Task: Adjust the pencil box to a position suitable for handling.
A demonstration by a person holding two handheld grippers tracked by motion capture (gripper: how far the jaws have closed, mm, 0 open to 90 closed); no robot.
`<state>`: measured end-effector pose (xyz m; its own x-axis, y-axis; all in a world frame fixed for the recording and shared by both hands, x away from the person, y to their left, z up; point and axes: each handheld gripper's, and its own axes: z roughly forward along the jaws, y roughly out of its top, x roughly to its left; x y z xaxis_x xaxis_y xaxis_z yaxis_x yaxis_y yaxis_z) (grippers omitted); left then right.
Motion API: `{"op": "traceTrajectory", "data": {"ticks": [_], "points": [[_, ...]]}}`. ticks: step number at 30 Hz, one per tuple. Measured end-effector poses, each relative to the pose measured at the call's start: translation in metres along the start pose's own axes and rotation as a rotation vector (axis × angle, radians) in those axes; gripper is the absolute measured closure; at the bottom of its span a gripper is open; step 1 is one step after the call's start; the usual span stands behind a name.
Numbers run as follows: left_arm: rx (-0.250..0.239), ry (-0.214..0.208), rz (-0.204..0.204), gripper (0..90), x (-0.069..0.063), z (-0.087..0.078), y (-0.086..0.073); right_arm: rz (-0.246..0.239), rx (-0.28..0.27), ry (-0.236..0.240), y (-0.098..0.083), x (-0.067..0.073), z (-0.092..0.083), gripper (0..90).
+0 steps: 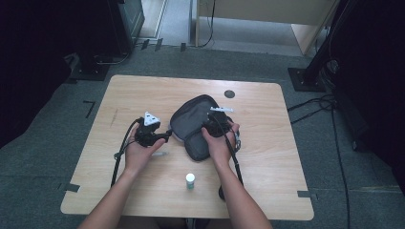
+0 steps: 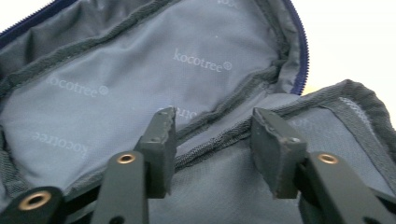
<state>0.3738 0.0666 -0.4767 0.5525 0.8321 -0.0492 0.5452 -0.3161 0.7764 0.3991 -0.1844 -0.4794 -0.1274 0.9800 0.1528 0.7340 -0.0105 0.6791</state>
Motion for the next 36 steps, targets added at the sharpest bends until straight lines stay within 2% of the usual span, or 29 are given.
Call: {"op": "traceTrajectory", "data": {"ticks": [2,4,7,8,10,11,12,13,15,16,19,20,21,22,25,27,29,34,35,36], "points": [[-0.005,0.002,0.009,39.0,-0.001,0.001,0.001,-0.008,0.0,0.002,0.0,-0.001,0.0,52.6],[-0.018,0.015,0.016,39.1,-0.002,0.004,0.003,-0.024,-0.006,0.027,0.0,-0.001,-0.001,52.1],[-0.031,0.036,0.024,40.4,-0.001,0.009,0.006,-0.041,-0.024,0.043,0.0,-0.001,-0.005,45.9],[-0.033,0.061,0.029,44.2,0.0,0.012,0.007,-0.045,-0.036,0.083,-0.001,0.001,-0.011,36.0],[-0.025,0.063,0.037,46.6,0.002,0.016,0.008,-0.064,-0.027,0.144,-0.003,0.006,-0.015,22.3],[-0.025,0.063,0.037,46.9,0.002,0.016,0.008,-0.08,-0.018,0.146,-0.006,0.01,-0.016,13.2],[-0.025,0.061,0.038,47.6,0.003,0.017,0.008,-0.101,-0.01,0.136,-0.008,0.014,-0.018,8.5],[-0.03,0.064,0.042,47.6,0.003,0.019,0.008,-0.101,-0.01,0.136,-0.008,0.014,-0.018,8.5],[-0.031,0.067,0.058,50.4,0.003,0.024,0.009,-0.134,0.0,0.131,-0.014,0.023,-0.02,1.6],[-0.017,0.077,0.061,52.0,0.004,0.027,0.01,-0.16,0.009,0.182,-0.019,0.031,-0.023,0.0],[0.027,0.074,0.048,59.0,0.005,0.032,0.012,-0.21,-0.023,0.208,-0.024,0.039,-0.031,0.0],[0.03,0.063,0.04,62.8,0.005,0.033,0.012,-0.234,-0.031,0.207,-0.026,0.042,-0.032,0.0],[0.03,0.063,0.04,66.7,0.005,0.033,0.012,-0.234,-0.031,0.207,-0.026,0.042,-0.032,0.0],[0.042,0.061,0.041,66.7,0.004,0.035,0.012,-0.253,-0.032,0.203,-0.028,0.044,-0.031,0.0],[0.074,0.044,0.03,73.8,0.004,0.034,0.013,-0.304,-0.001,0.131,-0.038,0.049,-0.023,0.0],[0.081,0.042,0.028,77.4,0.004,0.034,0.012,-0.324,0.012,0.138,-0.042,0.049,-0.019,0.0],[0.111,0.038,0.04,79.8,0.004,0.032,0.012,-0.345,0.01,0.144,-0.044,0.047,-0.018,0.0],[0.144,0.017,0.032,81.5,0.004,0.028,0.011,-0.336,0.013,0.104,-0.041,0.041,-0.018,0.0],[0.149,0.004,0.024,81.5,0.002,0.026,0.01,-0.331,0.026,0.058,-0.04,0.036,-0.018,0.0],[0.154,-0.004,0.017,81.1,0.001,0.025,0.01,-0.325,0.035,0.055,-0.039,0.032,-0.017,0.0]]}}
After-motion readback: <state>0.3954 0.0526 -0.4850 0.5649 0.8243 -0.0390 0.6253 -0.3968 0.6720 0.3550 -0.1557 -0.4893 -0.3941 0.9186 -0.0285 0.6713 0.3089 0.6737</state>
